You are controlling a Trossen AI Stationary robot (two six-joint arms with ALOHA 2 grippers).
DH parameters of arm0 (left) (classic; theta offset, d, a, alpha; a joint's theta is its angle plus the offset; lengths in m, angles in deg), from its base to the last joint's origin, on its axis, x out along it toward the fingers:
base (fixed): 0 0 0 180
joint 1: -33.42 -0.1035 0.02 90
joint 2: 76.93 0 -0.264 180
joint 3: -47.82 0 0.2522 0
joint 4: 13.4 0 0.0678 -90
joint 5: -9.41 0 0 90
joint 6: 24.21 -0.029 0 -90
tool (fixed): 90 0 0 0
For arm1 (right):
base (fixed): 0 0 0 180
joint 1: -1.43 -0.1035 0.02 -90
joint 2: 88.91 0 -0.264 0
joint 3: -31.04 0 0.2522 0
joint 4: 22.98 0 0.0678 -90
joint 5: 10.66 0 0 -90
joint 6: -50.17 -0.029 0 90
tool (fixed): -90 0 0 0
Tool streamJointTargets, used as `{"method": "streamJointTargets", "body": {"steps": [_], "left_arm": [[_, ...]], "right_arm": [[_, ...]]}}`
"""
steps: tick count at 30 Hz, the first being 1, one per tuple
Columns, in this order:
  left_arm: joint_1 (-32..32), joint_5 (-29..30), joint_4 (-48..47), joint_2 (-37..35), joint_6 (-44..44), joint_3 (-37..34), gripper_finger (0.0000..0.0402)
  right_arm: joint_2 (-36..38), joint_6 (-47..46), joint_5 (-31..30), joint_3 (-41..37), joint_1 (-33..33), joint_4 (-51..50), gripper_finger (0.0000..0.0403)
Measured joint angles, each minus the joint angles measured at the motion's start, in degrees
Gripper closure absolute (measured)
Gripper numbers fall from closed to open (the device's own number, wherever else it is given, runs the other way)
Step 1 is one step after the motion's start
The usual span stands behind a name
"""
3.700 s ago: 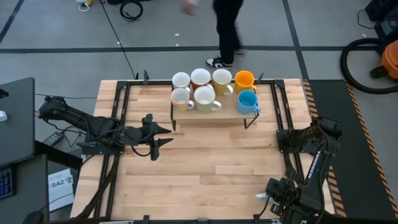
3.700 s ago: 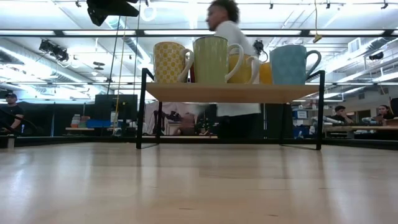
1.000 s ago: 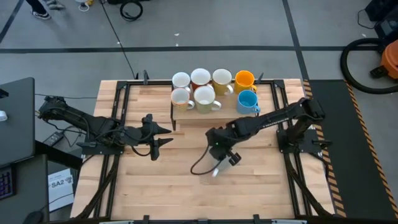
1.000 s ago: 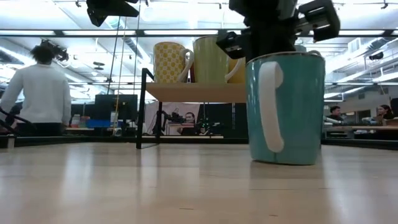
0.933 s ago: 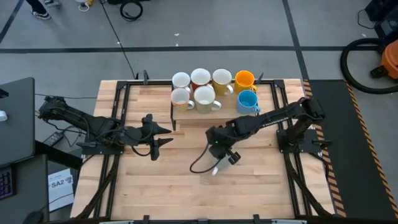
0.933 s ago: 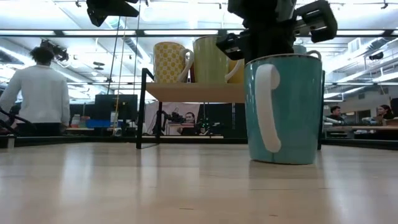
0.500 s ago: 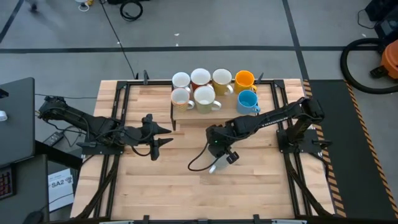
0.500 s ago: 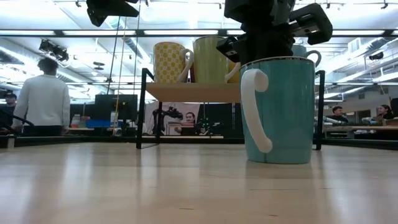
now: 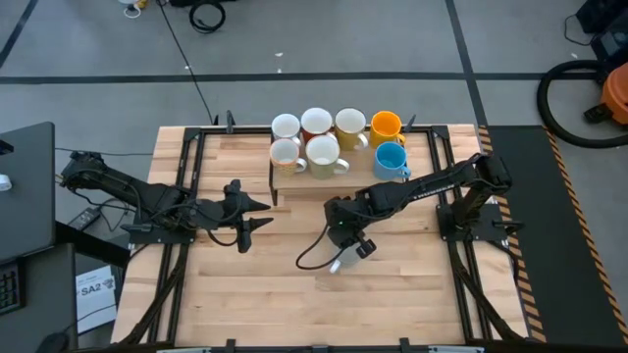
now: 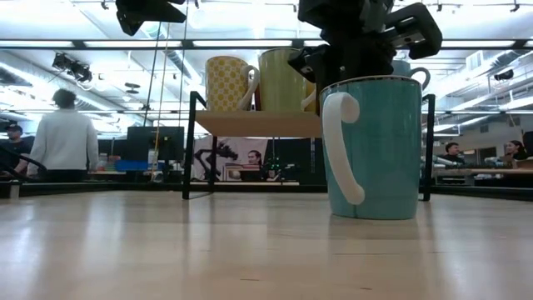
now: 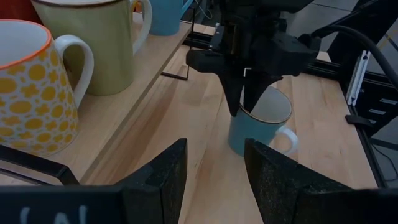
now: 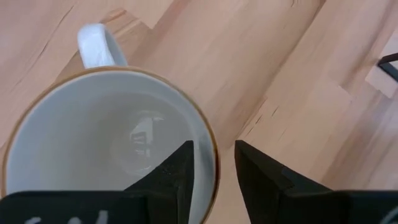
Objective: Place coffee mugs
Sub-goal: Put the blue mug on the shelf
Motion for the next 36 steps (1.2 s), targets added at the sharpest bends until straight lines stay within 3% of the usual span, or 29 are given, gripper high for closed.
{"method": "streamJointTargets", "body": {"steps": [12,23,27,36], "left_arm": [[0.0,0.0,0.0,0.0,-0.1,0.0,0.0235],[0.0,0.0,0.0,0.0,-0.1,0.0,0.0235],[0.0,0.0,0.0,0.0,-0.1,0.0,0.0235],[0.0,0.0,0.0,0.0,-0.1,0.0,0.0235]], "right_arm": [[0.2,0.3,0.0,0.1,-1.8,2.5,0.0281],[8.2,-1.4,-8.3,0.1,-5.3,2.6,0.0281],[12.6,-13.4,-9.1,0.1,-7.2,2.6,0.0281],[19.1,-59.1,-8.2,0.1,-10.5,0.4,0.0281]]}}
